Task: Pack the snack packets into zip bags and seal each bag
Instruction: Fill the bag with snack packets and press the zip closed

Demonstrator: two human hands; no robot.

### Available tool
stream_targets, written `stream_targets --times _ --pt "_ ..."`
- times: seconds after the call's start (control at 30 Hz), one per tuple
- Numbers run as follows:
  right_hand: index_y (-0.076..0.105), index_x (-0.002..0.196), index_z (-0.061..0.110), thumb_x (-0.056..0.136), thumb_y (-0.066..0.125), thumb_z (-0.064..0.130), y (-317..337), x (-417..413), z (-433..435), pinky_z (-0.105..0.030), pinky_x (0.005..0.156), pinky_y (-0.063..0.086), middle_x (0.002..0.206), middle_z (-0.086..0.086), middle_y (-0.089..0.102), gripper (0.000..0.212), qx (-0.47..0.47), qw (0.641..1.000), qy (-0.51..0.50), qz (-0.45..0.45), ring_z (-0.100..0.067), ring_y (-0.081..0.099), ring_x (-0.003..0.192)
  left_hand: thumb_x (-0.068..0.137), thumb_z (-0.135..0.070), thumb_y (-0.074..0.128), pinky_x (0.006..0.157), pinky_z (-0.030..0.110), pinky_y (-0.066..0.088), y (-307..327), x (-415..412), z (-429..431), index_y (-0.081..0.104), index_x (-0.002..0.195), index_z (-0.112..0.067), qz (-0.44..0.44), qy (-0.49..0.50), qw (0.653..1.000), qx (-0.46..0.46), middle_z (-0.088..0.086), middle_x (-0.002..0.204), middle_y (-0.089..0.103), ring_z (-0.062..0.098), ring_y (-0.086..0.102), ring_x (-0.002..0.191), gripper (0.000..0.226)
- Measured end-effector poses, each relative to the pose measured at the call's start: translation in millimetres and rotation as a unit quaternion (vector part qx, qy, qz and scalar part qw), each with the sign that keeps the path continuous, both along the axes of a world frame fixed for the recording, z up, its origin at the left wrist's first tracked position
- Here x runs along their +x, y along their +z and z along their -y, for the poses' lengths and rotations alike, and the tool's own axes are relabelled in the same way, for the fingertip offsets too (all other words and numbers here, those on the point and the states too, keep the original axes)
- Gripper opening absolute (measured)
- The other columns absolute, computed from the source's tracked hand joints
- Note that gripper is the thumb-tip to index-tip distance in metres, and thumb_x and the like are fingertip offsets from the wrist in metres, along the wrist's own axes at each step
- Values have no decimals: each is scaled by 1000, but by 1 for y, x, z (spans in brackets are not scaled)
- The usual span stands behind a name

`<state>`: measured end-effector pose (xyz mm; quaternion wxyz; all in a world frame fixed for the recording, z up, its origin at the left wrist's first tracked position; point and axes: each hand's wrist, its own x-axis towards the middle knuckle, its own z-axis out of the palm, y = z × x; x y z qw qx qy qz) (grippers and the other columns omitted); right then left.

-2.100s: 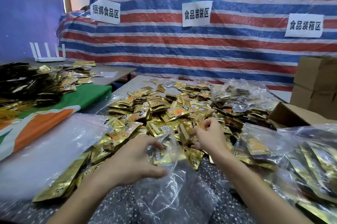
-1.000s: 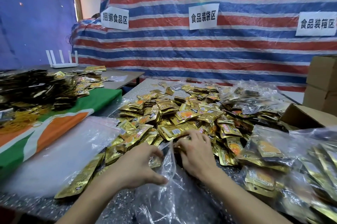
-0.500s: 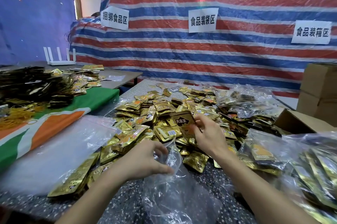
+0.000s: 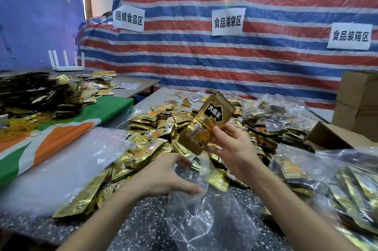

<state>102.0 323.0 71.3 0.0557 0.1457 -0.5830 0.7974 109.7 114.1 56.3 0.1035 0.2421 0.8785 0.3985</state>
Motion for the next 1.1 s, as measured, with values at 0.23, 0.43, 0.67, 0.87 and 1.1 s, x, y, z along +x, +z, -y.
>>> stream_targets --times 0.23,0.43,0.67,0.87,1.1 --pt "69 111 6 89 67 28 -9 5 -14 -41 98 49 113 -9 74 31 215 973 84 -1 -22 68 109 55 -21 96 101 40 50 10 4 4 62 124 -20 80 -17 967 241 0 118 72 17 69 108 77" --pt "70 101 12 88 71 25 -2 14 -20 -38 84 58 103 -13 73 19 244 963 103 49 -26 70 96 58 -11 90 92 39 54 14 1 9 68 118 -18 135 4 942 306 7 118 71 20 68 111 64" --pt "74 95 0 85 70 2 24 26 -28 -23 72 54 93 -13 77 10 283 959 30 -16 -19 71 85 82 2 71 54 25 57 21 -4 8 75 76 -9 34 182 952 242 10 84 74 15 68 65 13" --pt "81 95 11 78 80 15 36 32 -29 -32 69 44 83 -11 75 17 359 933 -1 -28 -20 56 74 97 -18 62 47 33 58 30 -1 2 73 84 -12 -25 159 981 108 11 65 70 24 68 48 19" --pt "83 88 19 77 81 17 47 38 -37 -40 81 54 87 -5 75 11 401 915 -29 -39 -24 63 82 79 14 71 49 29 58 51 -6 1 60 97 3 159 96 960 211 19 71 72 28 69 55 24"
